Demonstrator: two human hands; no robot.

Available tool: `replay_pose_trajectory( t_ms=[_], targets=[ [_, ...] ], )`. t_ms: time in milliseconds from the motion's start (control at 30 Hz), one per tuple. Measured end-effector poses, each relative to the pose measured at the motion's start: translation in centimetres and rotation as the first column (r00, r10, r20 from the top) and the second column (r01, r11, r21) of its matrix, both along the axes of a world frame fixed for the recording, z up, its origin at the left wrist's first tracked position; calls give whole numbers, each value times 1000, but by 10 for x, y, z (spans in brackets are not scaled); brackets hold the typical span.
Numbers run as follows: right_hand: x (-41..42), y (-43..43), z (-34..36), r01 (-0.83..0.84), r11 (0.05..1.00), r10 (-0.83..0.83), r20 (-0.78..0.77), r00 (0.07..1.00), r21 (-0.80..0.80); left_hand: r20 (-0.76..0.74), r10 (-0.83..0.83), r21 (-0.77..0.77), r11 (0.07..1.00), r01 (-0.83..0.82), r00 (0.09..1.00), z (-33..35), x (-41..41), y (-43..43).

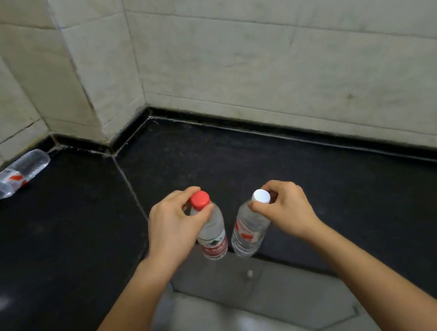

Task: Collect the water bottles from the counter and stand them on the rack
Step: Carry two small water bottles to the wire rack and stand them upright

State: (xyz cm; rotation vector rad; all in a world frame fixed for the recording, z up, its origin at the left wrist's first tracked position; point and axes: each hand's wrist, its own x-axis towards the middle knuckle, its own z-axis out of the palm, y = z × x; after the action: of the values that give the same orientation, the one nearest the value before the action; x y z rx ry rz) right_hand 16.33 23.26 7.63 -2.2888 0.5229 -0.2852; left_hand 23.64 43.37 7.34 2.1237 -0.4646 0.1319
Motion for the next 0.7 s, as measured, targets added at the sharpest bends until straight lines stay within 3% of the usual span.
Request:
replay_pose_trajectory(
  t_ms=[333,533,700],
  targets=[
    [-272,-144,61,387,917,-374,128,918,-94,40,-452,-136,881,453,891,47,-174,-202],
    [-387,-215,95,601,783,-571,197,797,-163,79,-673,-149,722,676,736,89,-257,-316],
    [-457,-277,117,737,665,-692,275,668,-116,128,-780,-217,580,785,612,111,-313,-407]
  ],
)
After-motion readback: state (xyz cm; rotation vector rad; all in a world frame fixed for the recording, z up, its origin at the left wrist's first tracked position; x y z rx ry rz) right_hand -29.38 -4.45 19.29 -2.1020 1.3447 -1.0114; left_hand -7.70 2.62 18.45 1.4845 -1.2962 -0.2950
